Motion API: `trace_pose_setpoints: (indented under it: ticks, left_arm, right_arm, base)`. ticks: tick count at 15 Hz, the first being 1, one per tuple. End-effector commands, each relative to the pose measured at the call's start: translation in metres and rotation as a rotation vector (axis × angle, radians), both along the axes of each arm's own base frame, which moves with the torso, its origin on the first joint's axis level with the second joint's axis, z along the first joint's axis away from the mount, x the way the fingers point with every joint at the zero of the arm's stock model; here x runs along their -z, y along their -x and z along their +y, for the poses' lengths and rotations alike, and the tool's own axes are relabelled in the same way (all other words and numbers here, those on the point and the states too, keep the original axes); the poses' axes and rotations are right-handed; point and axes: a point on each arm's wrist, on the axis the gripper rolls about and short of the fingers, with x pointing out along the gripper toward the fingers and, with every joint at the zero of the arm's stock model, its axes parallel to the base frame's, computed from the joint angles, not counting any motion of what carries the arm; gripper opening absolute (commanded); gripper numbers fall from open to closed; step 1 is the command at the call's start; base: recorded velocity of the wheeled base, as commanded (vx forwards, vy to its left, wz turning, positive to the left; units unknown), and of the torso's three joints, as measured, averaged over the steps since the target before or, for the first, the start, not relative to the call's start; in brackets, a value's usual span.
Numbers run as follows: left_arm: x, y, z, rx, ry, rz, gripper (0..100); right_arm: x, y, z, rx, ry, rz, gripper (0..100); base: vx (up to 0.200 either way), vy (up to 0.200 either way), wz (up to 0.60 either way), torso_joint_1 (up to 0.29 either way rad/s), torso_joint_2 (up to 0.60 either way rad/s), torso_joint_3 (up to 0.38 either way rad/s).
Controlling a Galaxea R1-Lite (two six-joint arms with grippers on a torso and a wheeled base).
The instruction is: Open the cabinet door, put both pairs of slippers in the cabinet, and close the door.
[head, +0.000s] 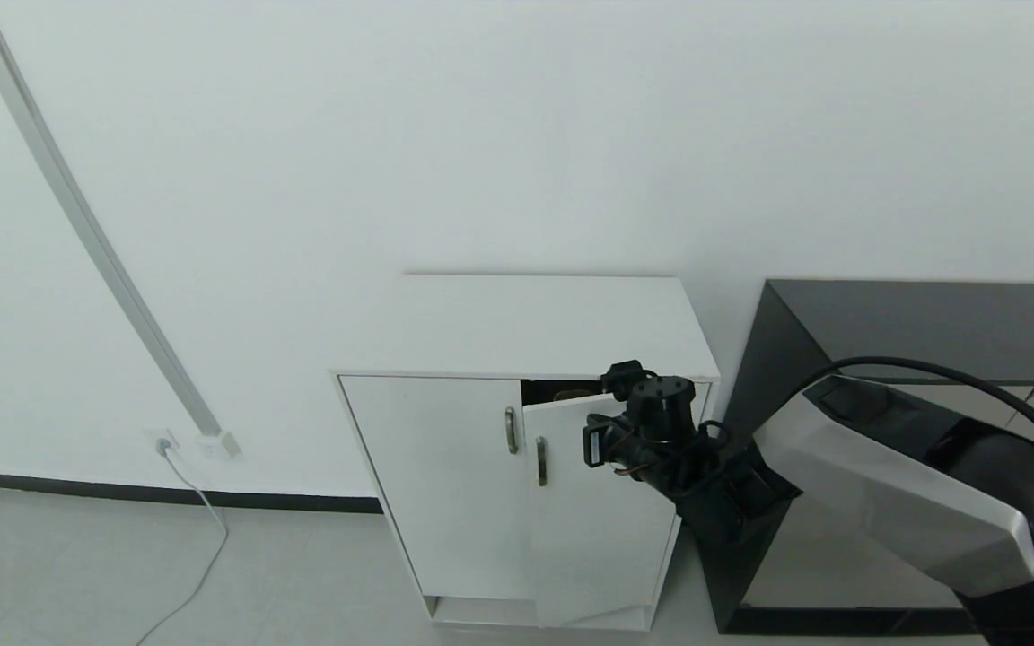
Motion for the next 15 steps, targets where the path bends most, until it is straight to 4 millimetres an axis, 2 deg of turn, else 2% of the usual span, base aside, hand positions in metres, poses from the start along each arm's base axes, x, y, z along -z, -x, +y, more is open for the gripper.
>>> trace_pose_setpoints:
  ticks: [1,15]
  left_arm:
    - [0.0,0.0,0.0,0.0,0.0,0.001,0]
    - [0.0,0.0,0.0,0.001,-0.001,0.001,0]
  right_arm:
    - [0.007,-0.012,0.003,0.009,-0.001,-0.003,0]
    - [0.012,-0.046,-0.011,0.074,-0.002,-0.001,0]
  base:
    - [0.0,0.0,0.0,0.0,0.0,0.0]
    - [0.0,0.0,0.0,0.0,0.0,0.0]
